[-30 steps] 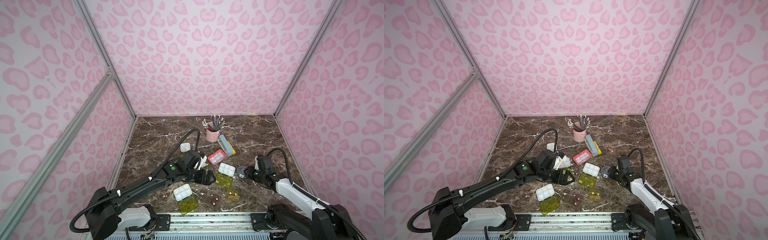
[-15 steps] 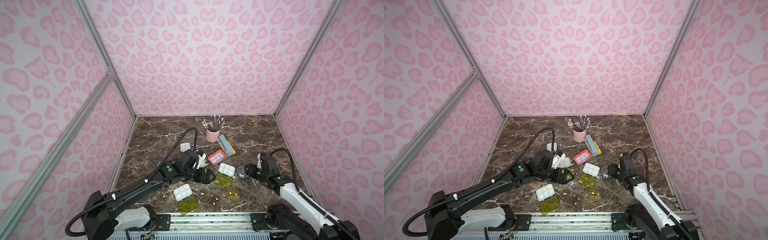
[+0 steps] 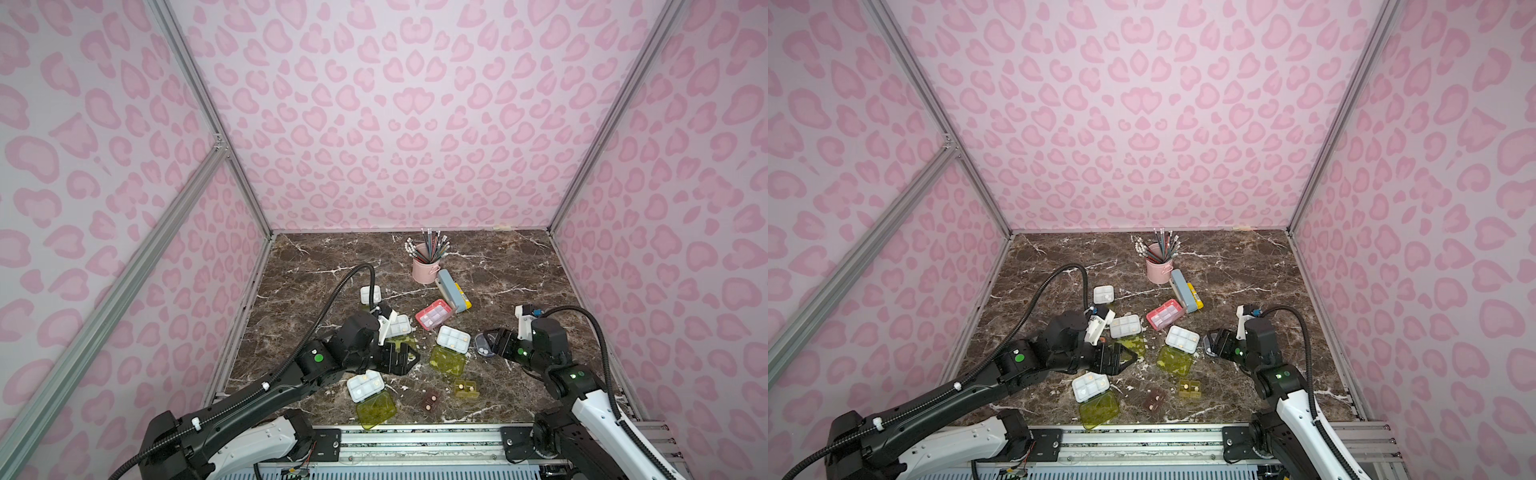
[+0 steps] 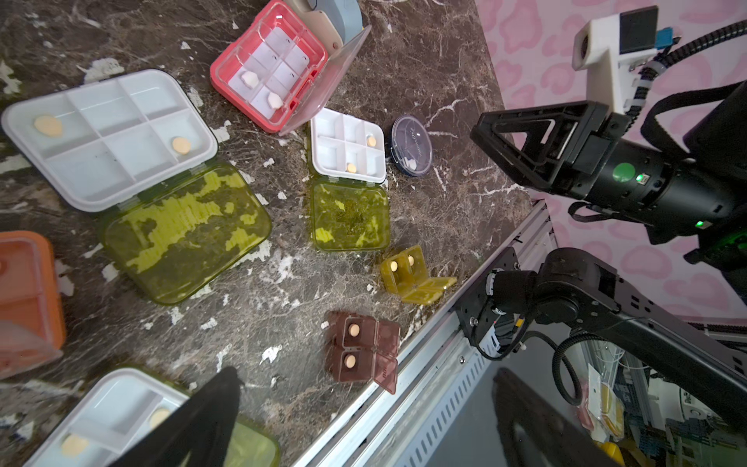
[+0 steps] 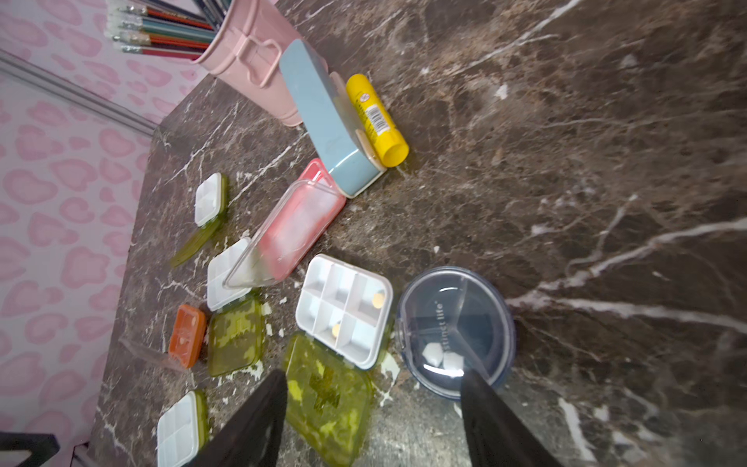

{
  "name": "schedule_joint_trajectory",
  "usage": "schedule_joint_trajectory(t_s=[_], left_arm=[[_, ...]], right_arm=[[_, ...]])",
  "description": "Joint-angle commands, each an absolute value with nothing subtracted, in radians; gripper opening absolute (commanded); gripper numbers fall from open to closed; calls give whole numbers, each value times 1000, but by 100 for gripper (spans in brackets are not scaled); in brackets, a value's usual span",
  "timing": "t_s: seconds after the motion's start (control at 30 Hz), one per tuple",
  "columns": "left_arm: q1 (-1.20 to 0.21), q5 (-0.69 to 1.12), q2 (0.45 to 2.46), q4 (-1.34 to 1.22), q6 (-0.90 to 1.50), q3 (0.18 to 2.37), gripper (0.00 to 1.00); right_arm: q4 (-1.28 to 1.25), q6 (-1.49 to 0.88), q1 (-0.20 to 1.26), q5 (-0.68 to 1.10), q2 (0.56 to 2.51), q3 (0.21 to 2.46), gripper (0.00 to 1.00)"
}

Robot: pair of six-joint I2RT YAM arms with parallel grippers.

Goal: Close pillboxes
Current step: Close the lid on the pillbox.

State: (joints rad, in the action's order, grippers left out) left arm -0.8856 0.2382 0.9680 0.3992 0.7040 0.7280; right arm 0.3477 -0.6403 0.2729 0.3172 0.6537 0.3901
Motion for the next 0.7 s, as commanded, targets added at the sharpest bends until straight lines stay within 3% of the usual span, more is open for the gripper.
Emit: schedule_joint_trajectory(t_s=[0.0,0.37,0.67], left_arm=[[-886,237,937,401,714,701,99],[-896,269,891,420,735,636,99],[-917,278,982,341,742,613,99]], right_arm=[[392,-670,322,338,623,386,70],[470,-771,482,314,500,302,72],[461,-799,522,329,493,257,73]])
